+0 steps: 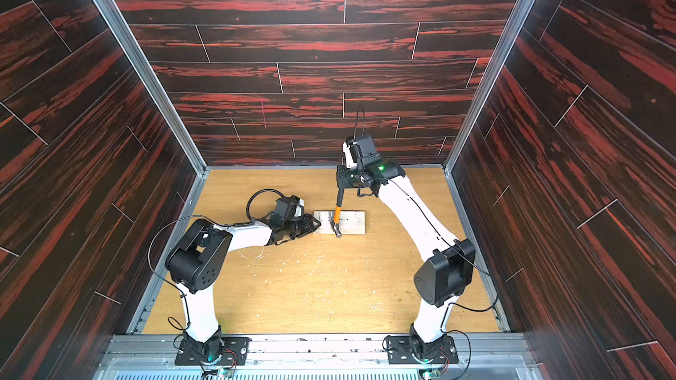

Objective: Use a claw hammer to pull out a nail
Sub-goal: Remove the nail from the mounting plate.

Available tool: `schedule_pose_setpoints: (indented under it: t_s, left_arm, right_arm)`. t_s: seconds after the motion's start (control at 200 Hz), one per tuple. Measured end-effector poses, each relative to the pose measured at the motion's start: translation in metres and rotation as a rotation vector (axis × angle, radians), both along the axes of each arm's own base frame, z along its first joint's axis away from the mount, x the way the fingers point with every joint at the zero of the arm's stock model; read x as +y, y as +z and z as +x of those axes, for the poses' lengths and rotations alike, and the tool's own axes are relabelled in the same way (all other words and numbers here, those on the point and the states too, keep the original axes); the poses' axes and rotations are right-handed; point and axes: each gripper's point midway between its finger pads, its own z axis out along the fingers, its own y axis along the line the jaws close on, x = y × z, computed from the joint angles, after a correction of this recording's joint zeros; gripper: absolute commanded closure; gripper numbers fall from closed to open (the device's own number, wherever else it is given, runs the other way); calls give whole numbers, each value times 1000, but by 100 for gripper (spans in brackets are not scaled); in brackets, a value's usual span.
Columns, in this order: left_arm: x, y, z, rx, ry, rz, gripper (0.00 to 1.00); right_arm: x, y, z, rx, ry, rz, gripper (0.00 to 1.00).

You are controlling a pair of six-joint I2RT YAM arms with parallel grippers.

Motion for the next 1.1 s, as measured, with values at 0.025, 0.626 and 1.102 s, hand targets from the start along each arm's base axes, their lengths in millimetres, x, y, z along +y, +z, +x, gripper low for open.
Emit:
schedule_pose_setpoints:
  t_s: [0.025,0.626,1.102]
  left_arm:
    - [0,0,2,-1,8,-2,49]
    - [-1,-5,13,0,83,-59,52]
    - [-9,-5,22,18,96,-34,56]
  right_arm:
    - [0,0,0,-2,-1,-1,100]
    - [-4,3,-3,-4,-6,-4,100]
    - [11,108,-2,-179,21,140,100]
